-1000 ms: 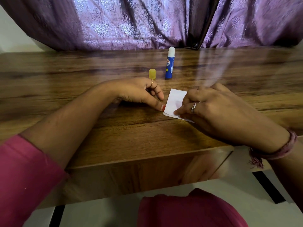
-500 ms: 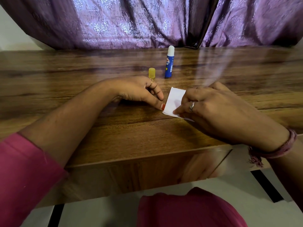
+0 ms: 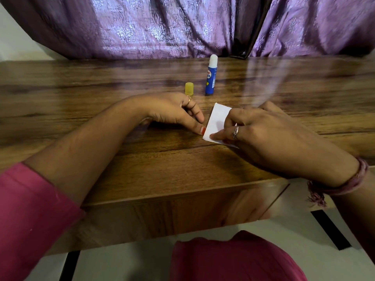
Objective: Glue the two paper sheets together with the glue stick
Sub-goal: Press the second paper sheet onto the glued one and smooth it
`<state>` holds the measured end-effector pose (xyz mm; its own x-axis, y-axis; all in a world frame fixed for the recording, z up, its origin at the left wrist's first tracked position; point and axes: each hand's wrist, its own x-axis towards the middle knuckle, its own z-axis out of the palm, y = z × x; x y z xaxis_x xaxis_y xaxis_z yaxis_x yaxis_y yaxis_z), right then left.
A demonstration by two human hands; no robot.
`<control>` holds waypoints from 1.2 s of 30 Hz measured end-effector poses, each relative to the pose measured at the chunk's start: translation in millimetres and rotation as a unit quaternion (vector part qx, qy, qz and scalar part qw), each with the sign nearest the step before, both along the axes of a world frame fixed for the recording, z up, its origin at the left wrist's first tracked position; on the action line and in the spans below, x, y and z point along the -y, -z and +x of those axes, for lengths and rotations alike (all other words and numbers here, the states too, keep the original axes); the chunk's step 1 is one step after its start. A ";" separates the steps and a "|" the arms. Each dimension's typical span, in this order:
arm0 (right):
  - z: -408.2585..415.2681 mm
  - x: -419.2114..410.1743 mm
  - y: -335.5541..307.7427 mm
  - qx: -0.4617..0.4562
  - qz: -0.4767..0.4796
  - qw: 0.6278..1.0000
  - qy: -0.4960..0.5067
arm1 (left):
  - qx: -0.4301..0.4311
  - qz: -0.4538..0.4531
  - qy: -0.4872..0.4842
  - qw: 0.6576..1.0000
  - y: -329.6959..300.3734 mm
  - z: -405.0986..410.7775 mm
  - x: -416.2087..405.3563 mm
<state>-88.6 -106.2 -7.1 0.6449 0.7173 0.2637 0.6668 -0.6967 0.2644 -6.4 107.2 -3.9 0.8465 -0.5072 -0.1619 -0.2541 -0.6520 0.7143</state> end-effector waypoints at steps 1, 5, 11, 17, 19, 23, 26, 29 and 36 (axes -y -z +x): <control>0.0 0.0 0.1 0.000 -0.001 1.000 0.001 | 0.000 0.000 0.000 1.000 -0.1 0.1 -0.2; -1.1 -0.3 0.9 -0.004 0.001 1.000 0.000 | -0.003 -0.003 -0.003 1.000 -0.3 -0.3 0.2; -0.8 -1.2 0.9 -0.001 0.000 1.000 -0.001 | -0.005 -0.008 -0.003 1.000 -0.1 1.4 -0.5; 0.1 -1.6 0.8 -0.003 0.001 1.000 0.001 | -0.008 -0.020 -0.007 1.000 1.2 2.8 -0.3; 0.3 -1.9 1.0 -0.003 -0.001 1.000 0.001 | -0.010 -0.021 -0.005 1.000 1.4 3.3 -0.2; 1.0 -2.0 1.1 0.001 -0.003 1.000 0.002 | -0.009 -0.020 -0.007 1.000 1.1 3.2 -0.4; 0.6 -2.0 1.4 0.000 -0.004 1.000 -0.001 | -0.006 -0.019 -0.008 1.000 0.6 1.7 0.2; 0.2 -1.8 1.4 -0.002 -0.003 1.000 -0.004 | -0.008 -0.015 -0.010 1.000 -0.3 0.4 0.2; 0.5 -2.4 1.7 -0.003 -0.004 1.000 -0.009 | -0.018 -0.006 -0.004 1.000 -1.8 -1.9 -0.6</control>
<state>-88.1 -103.8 -8.8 0.6340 0.7303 0.2542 0.6801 -0.6831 0.2663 -8.3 107.8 -2.1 0.8439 -0.5032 -0.1862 -0.2229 -0.6445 0.7314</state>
